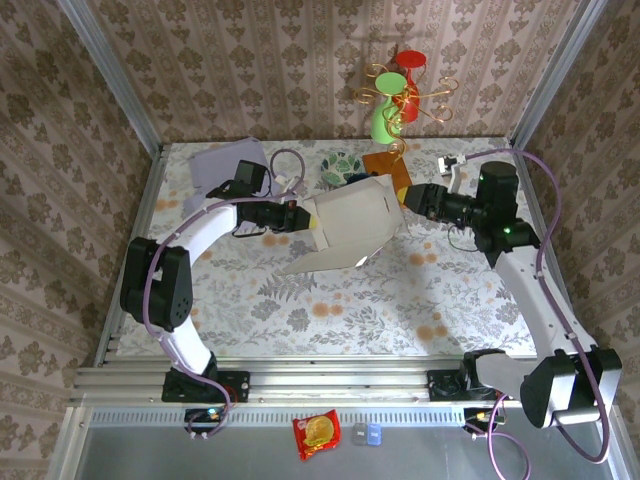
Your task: Fold the paper box
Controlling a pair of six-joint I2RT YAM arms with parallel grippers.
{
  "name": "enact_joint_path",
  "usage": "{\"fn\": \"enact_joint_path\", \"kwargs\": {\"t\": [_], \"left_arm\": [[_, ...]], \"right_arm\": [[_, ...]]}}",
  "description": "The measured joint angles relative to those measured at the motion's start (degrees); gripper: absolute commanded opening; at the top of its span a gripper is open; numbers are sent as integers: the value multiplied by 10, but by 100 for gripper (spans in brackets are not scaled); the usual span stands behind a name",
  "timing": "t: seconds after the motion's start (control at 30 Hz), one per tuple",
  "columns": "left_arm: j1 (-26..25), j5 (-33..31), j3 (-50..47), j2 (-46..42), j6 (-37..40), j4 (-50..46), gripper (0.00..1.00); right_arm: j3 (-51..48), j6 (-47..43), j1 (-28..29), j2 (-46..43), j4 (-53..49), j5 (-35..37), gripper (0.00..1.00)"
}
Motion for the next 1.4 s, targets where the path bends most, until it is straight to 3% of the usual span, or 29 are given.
{"fn": "enact_joint_path", "kwargs": {"t": [0.3, 0.97, 1.4], "left_arm": [[0, 3, 0, 0, 0, 0, 0], [0, -9, 0, 0, 0, -7, 0], [-1, -9, 0, 0, -4, -6, 0]], "right_arm": [[34, -36, 31, 17, -24, 23, 42], [94, -160, 101, 47, -125, 177, 43], [120, -174, 104, 80, -141, 165, 50]]}}
